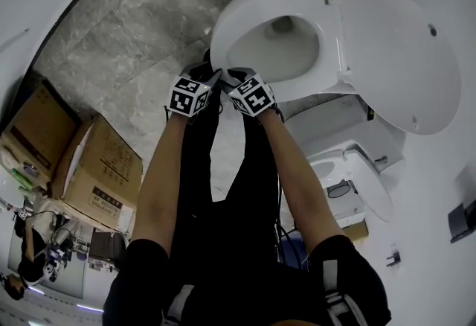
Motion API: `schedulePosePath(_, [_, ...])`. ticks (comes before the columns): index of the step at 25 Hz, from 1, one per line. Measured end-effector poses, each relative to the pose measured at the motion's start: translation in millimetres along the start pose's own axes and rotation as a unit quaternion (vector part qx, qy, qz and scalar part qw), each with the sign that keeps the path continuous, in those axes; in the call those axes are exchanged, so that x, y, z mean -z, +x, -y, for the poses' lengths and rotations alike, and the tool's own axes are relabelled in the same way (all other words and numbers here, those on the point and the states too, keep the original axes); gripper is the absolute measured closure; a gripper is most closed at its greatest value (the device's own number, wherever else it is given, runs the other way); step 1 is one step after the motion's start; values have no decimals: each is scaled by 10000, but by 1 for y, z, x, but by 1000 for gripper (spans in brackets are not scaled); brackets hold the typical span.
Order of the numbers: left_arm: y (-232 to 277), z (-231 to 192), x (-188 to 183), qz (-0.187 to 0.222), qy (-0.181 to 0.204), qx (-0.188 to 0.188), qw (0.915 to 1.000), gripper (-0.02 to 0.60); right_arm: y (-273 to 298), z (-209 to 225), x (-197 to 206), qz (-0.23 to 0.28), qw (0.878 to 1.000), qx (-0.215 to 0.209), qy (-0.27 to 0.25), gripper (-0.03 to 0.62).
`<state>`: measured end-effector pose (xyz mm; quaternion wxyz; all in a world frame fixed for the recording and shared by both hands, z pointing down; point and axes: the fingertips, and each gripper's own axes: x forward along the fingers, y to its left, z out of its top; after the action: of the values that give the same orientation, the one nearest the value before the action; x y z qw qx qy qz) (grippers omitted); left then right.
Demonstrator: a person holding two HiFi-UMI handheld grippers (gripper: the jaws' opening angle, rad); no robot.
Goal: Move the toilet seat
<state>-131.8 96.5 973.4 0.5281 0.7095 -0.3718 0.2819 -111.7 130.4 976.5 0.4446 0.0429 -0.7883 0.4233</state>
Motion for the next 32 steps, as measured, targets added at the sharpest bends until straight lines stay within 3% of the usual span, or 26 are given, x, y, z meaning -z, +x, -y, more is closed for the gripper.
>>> schedulePosePath(8, [-20,12,-8,30,9,68,10000,430,-18,-16,-8,0,9997,-188,144,433])
schedulePosePath(13, [-27,20,-11,65,-90,325,9994,419,-29,-24,-9,55,9994,-241,240,433])
schedulePosePath(18, [-39,30,-19,102,189,409,9989,416,-41,-33,-15,169,9990,-320,274,433])
schedulePosePath(32, [-67,56,-36,167,493,531,9972,407,-73,-54,-24,243,9989,-268,303,419])
